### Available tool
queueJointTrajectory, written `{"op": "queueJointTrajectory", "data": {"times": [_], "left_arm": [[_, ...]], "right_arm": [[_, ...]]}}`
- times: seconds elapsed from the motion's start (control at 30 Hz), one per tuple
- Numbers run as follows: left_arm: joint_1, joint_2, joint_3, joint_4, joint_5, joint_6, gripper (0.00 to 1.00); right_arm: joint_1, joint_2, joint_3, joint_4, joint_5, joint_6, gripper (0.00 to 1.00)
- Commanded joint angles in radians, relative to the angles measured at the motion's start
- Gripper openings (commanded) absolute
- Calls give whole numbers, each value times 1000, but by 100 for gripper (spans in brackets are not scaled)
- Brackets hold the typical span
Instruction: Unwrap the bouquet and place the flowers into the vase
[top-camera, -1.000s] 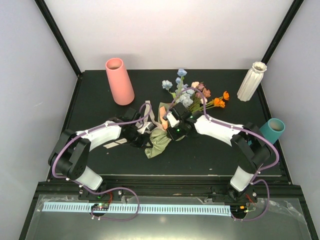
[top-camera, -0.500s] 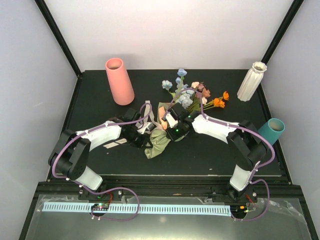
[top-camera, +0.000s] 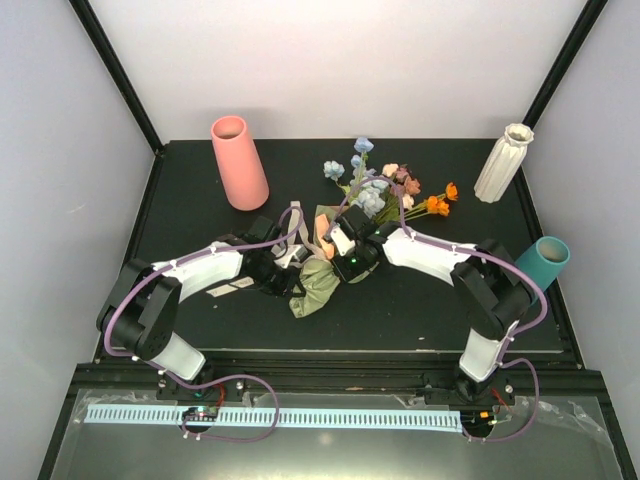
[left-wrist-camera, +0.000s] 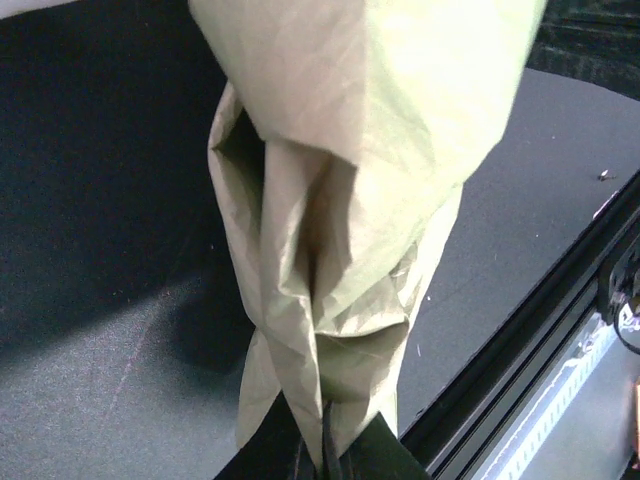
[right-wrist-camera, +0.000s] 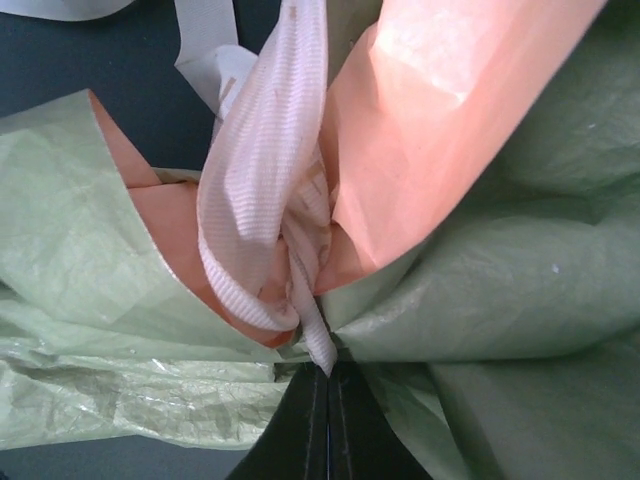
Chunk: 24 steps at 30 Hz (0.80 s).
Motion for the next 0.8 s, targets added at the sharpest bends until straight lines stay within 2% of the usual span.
{"op": "queueJointTrajectory", "data": {"times": [0.0, 0.53, 0.77], "left_arm": [[2, -14, 47, 25, 31, -93, 2], [191, -17, 27, 252, 173, -409, 2], [190, 11, 64, 176, 171, -276, 2]], "right_arm": [[-3, -70, -7, -8, -16, -10, 2], [-4, -244, -230, 26, 42, 9, 2], [-4, -287, -256, 16, 47, 10, 2]]}}
